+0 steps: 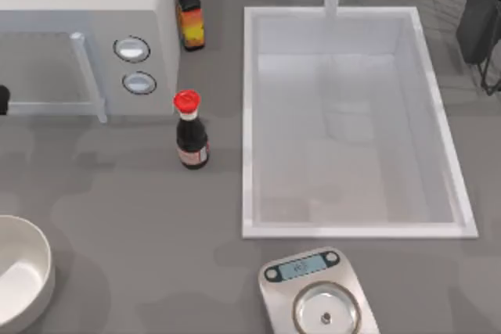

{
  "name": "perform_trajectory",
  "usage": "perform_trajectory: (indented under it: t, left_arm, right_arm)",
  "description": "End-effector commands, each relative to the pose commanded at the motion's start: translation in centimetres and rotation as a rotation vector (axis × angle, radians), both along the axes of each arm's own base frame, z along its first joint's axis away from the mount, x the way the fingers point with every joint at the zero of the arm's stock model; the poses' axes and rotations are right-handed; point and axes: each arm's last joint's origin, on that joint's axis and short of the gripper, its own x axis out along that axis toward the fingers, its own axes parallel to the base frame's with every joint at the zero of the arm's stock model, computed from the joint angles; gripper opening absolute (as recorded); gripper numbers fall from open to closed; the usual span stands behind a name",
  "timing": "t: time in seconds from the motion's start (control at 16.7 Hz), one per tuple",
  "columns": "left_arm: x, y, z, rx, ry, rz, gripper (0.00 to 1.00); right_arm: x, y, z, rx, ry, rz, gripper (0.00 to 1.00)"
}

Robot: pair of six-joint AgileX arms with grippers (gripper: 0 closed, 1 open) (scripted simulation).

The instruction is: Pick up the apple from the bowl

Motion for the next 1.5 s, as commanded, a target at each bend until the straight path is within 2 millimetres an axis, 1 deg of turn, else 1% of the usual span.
perform_trajectory:
  t: [0.12,0.24,0.36,0.6,0.72,0.84,0.9,1.08,1.2,1.26,1.32,1.38,1.5]
  left_arm:
    - [-1.2,0.1,2.7,-0.001,-0.016,0.0,0.0]
    - [-2.1,0.1,4.2,-0.002,-0.03,0.001,0.0]
    - [-2.4,0.1,4.6,-0.002,-0.034,0.001,0.0]
    - [-2.2,0.1,4.4,-0.001,-0.03,0.003,0.0]
    - [-1.1,-0.7,3.9,-0.004,-0.02,0.003,0.0]
    - [0.7,-2.8,2.7,-0.01,-0.005,0.004,0.0]
    - [1.6,-4.3,1.9,-0.013,0.003,0.004,0.0]
    - [3.6,-10.4,-1.2,-0.018,0.026,0.006,0.0]
    - [4.0,-14.3,-3.4,-0.018,0.037,0.007,0.0]
    - [4.1,-15.9,-4.3,-0.019,0.041,0.008,0.0]
    - [4.1,-17.0,-5.1,-0.019,0.043,0.008,0.0]
    - [4.1,-17.7,-5.6,-0.019,0.044,0.008,0.0]
    - [4.1,-18.1,-5.9,-0.019,0.044,0.008,0.0]
  right_arm:
    - [0.0,0.0,0.0,0.0,0.0,0.0,1.0]
    - [0.0,0.0,0.0,0.0,0.0,0.0,1.0]
    - [0.0,0.0,0.0,0.0,0.0,0.0,1.0]
    - [0.0,0.0,0.0,0.0,0.0,0.0,1.0]
    - [0.0,0.0,0.0,0.0,0.0,0.0,1.0]
    - [0.0,0.0,0.0,0.0,0.0,0.0,1.0]
    - [0.0,0.0,0.0,0.0,0.0,0.0,1.0]
    - [0.0,0.0,0.0,0.0,0.0,0.0,1.0]
    - [0.0,0.0,0.0,0.0,0.0,0.0,1.0]
    - [0.0,0.0,0.0,0.0,0.0,0.0,1.0]
    - [0.0,0.0,0.0,0.0,0.0,0.0,1.0]
    - [0.0,0.0,0.0,0.0,0.0,0.0,1.0]
    - [0.0,0.0,0.0,0.0,0.0,0.0,1.0]
